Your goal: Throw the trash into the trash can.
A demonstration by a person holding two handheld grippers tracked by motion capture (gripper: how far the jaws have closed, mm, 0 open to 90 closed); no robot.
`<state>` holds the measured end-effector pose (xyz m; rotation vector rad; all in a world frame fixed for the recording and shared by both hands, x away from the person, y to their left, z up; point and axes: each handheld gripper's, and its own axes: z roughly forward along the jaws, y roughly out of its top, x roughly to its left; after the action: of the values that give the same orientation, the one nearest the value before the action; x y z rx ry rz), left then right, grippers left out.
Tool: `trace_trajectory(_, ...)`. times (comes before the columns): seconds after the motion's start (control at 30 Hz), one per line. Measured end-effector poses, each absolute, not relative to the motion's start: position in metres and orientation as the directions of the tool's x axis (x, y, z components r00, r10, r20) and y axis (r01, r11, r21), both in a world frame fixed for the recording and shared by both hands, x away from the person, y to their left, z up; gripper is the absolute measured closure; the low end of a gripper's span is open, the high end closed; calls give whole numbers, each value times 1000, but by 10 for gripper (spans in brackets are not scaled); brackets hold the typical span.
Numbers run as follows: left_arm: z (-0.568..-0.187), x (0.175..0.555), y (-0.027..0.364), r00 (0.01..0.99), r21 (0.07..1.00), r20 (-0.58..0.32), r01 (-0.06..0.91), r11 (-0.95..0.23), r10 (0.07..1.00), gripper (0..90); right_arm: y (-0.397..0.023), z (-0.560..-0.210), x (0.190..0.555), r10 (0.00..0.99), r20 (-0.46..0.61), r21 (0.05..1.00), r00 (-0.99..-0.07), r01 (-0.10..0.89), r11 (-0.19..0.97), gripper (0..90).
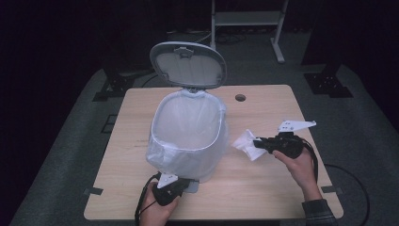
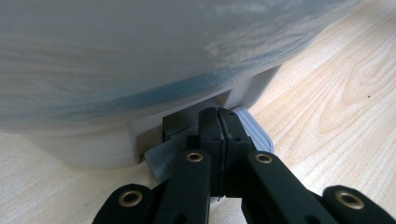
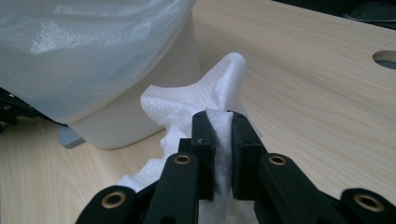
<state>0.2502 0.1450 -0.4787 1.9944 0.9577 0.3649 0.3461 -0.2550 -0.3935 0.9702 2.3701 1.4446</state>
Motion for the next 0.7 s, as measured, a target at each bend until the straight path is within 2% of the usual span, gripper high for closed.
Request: trace_trajectory(0.7,-479,250,145,660,809,-100,489,-325,745,897,-261,-361,346,579,150,885,-801,370,283,814)
